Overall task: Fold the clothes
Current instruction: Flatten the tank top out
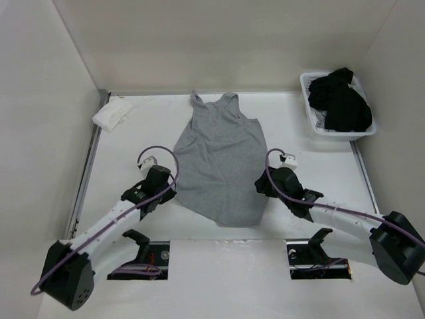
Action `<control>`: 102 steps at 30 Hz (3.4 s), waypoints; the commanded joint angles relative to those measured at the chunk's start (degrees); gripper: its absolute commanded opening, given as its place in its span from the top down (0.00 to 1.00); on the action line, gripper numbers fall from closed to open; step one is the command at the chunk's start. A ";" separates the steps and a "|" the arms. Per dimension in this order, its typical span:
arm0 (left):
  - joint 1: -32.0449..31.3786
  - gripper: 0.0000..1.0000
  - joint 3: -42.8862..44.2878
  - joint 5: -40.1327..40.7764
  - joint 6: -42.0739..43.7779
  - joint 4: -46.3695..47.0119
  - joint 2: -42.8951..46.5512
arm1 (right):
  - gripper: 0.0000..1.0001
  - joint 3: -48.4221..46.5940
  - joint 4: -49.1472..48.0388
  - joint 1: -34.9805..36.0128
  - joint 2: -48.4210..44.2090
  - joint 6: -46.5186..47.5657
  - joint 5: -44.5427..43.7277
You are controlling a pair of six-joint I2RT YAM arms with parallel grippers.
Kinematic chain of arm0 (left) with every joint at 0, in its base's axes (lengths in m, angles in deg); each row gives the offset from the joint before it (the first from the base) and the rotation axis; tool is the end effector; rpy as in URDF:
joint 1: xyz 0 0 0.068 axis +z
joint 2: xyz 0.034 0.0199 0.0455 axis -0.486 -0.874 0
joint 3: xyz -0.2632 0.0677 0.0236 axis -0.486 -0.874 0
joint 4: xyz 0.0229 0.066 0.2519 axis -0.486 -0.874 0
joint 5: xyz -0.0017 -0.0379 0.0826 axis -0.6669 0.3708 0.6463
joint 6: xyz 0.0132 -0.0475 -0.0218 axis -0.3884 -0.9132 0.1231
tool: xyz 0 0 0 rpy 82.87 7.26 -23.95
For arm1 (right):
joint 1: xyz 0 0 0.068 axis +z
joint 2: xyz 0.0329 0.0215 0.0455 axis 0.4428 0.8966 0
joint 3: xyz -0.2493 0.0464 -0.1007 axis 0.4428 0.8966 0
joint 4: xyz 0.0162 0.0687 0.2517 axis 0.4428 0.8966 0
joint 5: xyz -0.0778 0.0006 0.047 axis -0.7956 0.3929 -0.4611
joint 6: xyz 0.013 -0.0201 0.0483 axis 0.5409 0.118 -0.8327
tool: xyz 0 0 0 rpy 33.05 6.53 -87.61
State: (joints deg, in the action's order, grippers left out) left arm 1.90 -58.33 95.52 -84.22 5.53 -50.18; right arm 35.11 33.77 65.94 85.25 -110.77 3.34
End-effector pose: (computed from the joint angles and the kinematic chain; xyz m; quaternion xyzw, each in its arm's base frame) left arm 0.1619 -0.0729 0.1752 -0.2332 0.9126 -0.1019 0.3199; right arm 0.1693 0.1268 0.1703 0.0879 0.8821 0.1930 0.4207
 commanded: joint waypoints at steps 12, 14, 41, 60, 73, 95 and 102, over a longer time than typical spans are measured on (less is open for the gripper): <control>-6.61 1.00 2.79 18.95 -5.18 -12.16 30.36 | 0.47 -8.95 4.79 -4.90 12.22 0.16 -3.88; -6.53 1.00 2.52 17.63 -4.04 -7.67 27.90 | 0.49 -11.23 6.72 -4.90 15.29 0.07 -4.49; 17.03 1.00 -4.07 -4.35 -0.26 13.62 20.85 | 0.92 -22.22 6.30 -1.55 26.99 -1.96 -6.34; 15.10 1.00 -6.62 -3.73 -0.26 9.05 24.64 | 0.56 -2.29 11.92 19.53 3.79 -19.69 0.08; 14.39 1.00 -6.45 -3.73 -0.44 8.52 26.22 | 0.64 0.09 15.08 21.82 4.41 -27.70 -1.15; 14.22 1.00 14.26 0.13 2.81 1.32 32.98 | 0.99 -20.60 32.90 19.80 -26.25 -7.79 -13.97; 16.23 1.00 42.03 2.42 4.48 2.01 31.06 | 1.00 -63.21 41.19 26.02 -20.14 15.42 -26.80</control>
State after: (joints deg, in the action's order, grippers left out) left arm 16.72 -25.94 95.91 -81.79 4.37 -18.29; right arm -15.86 70.55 88.74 62.41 -109.00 -14.76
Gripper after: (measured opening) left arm 0.014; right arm 0.007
